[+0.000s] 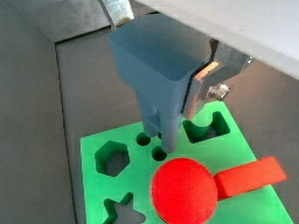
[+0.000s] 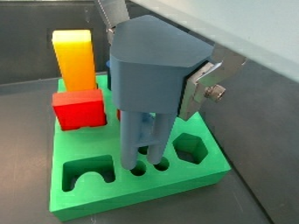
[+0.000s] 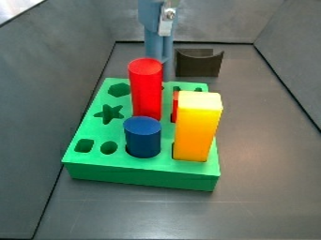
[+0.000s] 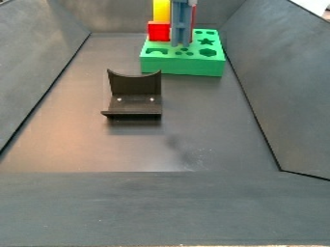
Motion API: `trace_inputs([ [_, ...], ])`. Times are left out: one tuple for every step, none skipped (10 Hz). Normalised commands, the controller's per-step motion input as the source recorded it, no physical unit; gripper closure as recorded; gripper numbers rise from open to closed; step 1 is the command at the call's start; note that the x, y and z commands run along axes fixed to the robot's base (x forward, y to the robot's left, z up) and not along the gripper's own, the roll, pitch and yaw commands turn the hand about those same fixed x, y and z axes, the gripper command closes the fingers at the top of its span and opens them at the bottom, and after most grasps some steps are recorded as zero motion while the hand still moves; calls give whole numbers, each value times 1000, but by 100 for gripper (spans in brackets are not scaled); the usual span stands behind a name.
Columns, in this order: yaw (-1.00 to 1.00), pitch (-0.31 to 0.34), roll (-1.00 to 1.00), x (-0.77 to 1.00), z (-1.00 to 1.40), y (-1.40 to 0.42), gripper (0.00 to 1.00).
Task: Pick up the 3 prong object. Move up. Rotate the 3 prong object. Place the 3 prong object on the fixture. Regrasp the 3 prong object. Move to above the board. Insert the 3 prong object.
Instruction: Insert the 3 prong object.
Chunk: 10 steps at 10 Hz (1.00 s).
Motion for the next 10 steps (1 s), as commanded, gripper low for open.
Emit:
trace_inputs([
  [91, -46, -7, -29, -131, 0, 100],
  [60, 0, 0, 0, -94, 17, 100],
  [63, -10, 0, -11, -149, 6, 100],
  [54, -3, 0, -11, -143, 6, 100],
  [40, 0, 0, -23, -126, 0, 100],
  [20, -17, 0, -3, -94, 0, 100],
  [17, -10, 0, -26, -120, 0, 100],
  [0, -11, 0, -54, -120, 0, 100],
  [0, -14, 0, -54, -120, 0, 100],
  [0, -17, 0, -46, -117, 0, 100],
])
